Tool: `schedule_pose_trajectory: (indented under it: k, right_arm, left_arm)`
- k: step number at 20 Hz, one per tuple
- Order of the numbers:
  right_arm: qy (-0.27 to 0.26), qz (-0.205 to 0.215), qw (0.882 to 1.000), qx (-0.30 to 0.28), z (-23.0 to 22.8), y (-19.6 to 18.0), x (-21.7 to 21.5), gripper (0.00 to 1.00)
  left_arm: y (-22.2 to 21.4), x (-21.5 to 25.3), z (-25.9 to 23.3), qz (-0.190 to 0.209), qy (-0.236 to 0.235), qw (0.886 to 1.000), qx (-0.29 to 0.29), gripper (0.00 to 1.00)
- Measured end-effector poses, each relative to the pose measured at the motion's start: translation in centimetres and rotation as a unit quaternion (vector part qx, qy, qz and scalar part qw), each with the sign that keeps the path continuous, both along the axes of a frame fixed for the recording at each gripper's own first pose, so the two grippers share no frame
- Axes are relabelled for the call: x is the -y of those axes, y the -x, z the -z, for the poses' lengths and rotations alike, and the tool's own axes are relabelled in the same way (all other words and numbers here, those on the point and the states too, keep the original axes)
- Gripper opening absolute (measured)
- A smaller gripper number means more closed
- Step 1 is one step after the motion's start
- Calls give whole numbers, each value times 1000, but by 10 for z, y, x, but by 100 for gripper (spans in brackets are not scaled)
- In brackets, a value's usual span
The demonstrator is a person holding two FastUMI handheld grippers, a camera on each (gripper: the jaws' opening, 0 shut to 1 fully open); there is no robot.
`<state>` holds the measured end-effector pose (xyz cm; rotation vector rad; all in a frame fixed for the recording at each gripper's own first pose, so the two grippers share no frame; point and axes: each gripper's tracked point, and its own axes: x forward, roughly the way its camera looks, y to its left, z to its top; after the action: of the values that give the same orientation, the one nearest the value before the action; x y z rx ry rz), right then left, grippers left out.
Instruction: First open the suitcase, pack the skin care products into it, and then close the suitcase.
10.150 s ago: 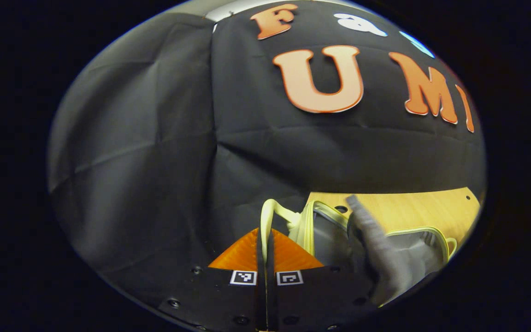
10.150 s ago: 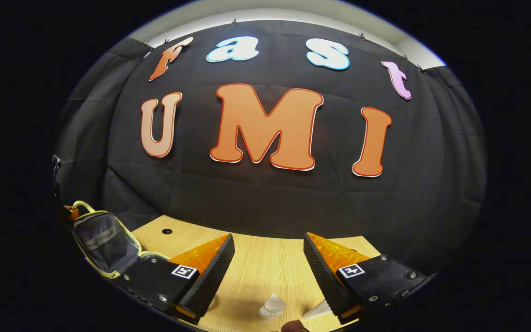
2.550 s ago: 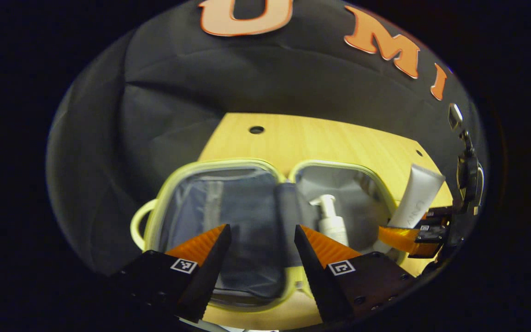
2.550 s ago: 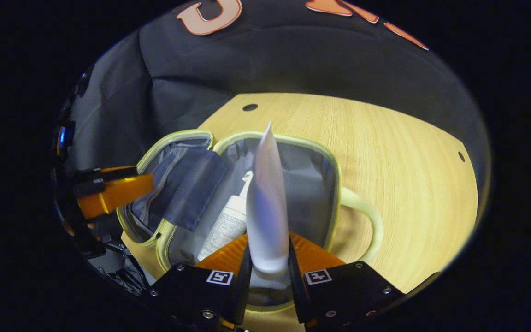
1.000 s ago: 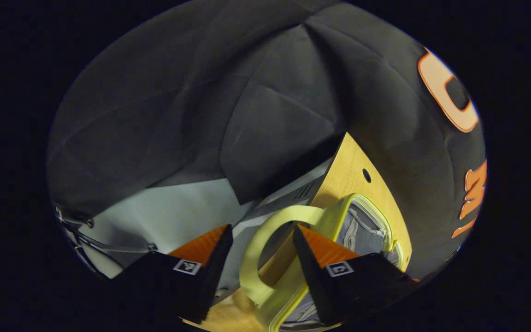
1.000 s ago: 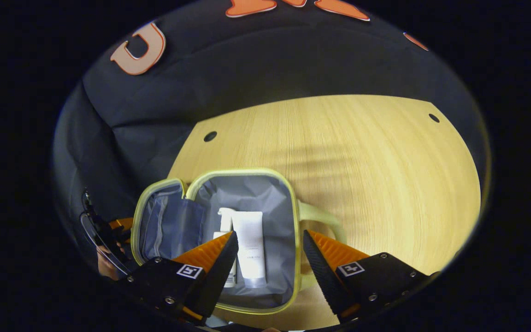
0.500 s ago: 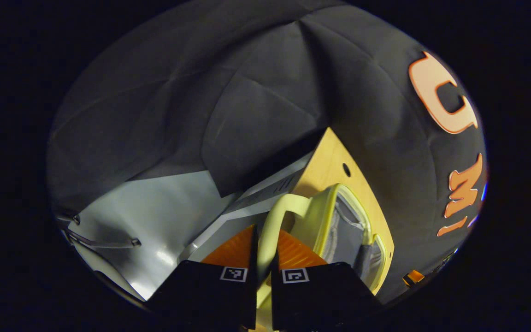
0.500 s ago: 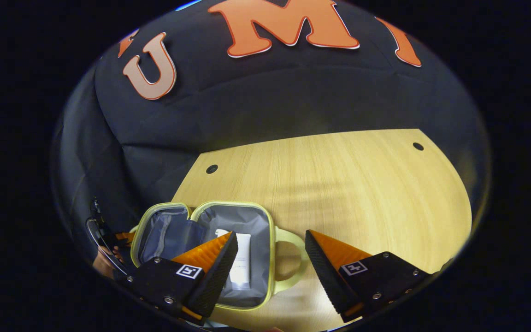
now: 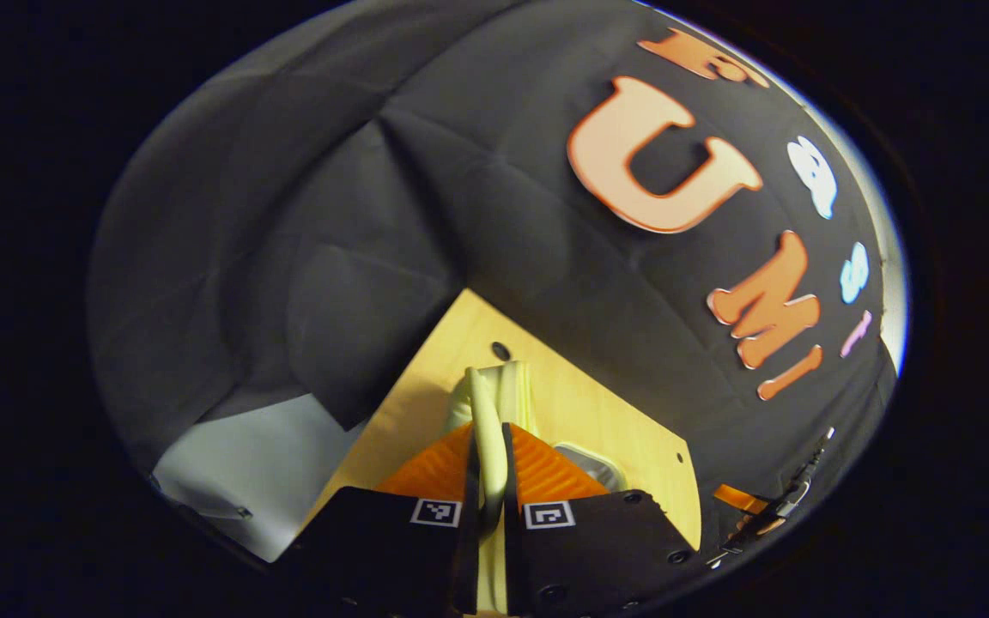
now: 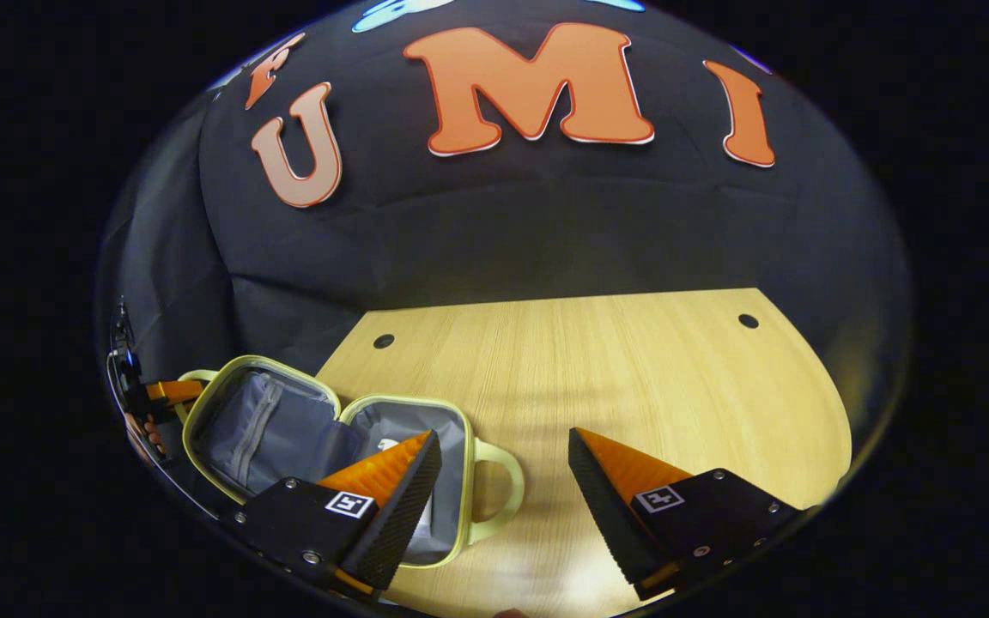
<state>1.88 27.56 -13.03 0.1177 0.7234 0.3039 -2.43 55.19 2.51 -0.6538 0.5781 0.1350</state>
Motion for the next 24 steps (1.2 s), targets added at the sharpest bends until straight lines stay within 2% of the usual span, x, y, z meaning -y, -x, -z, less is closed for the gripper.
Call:
schedule_pose_trajectory:
  k: [7,13,17,22,24]
  right_arm:
    - [-9,-1,998,66,-30,-17,27,95]
    - [-14,-6,995,96,-41,-26,60,95]
    - [-24,-11,994,107,-44,-33,82,95]
    - [-23,-18,992,121,-47,-38,111,95]
    - [-21,-25,993,118,-44,-38,122,95]
  left_arm:
    - [-27,92,-62,63,-9,997,42,13]
    - [-49,186,-83,108,-17,992,56,13]
    - [-58,254,-79,140,-19,989,51,13]
    - [-68,341,-40,192,-46,980,31,13]
    - [-71,365,-27,202,-56,978,19,13]
